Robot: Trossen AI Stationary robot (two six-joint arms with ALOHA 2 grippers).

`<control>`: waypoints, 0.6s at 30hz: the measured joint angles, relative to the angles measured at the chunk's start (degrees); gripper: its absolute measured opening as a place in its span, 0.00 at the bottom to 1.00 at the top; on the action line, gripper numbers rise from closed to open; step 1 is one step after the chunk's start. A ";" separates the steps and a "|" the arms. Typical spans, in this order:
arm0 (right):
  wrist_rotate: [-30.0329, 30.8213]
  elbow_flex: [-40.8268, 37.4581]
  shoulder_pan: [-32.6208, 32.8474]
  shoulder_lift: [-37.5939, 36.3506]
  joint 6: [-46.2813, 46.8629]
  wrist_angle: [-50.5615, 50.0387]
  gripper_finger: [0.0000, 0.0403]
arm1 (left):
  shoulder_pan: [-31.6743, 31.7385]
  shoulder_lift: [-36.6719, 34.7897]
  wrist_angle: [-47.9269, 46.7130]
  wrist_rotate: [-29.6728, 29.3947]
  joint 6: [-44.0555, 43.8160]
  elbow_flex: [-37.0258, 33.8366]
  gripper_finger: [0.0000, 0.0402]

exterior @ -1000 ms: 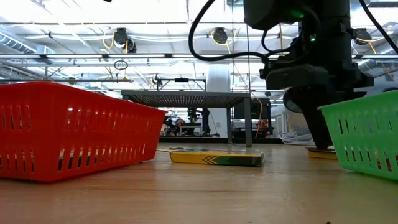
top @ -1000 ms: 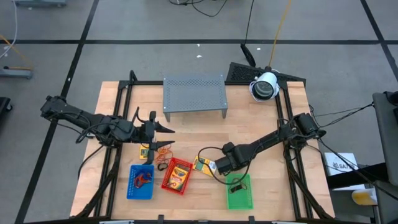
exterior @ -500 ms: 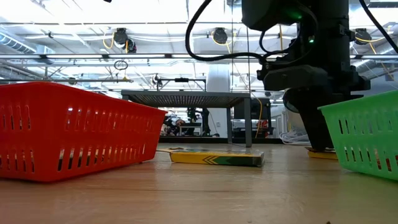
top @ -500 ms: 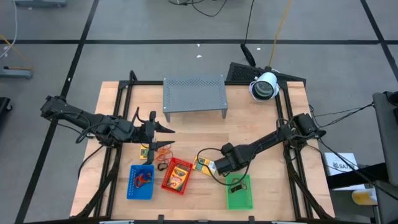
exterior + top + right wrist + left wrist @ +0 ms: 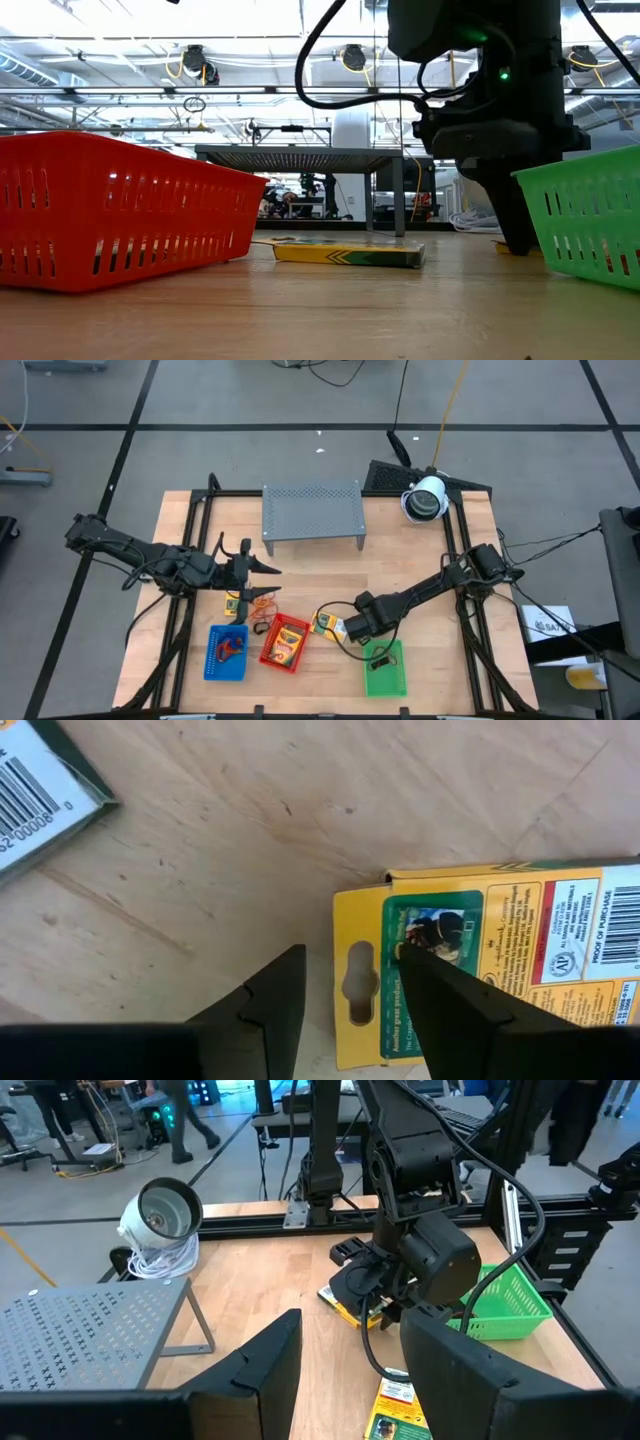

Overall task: Pick & Place Office Desk Supplies
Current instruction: Put the right yellow crayon box into the red basket

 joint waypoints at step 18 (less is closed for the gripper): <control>-0.08 -0.11 0.00 0.17 -0.26 -4.46 0.12 | 0.00 0.00 0.08 0.02 0.01 0.00 0.45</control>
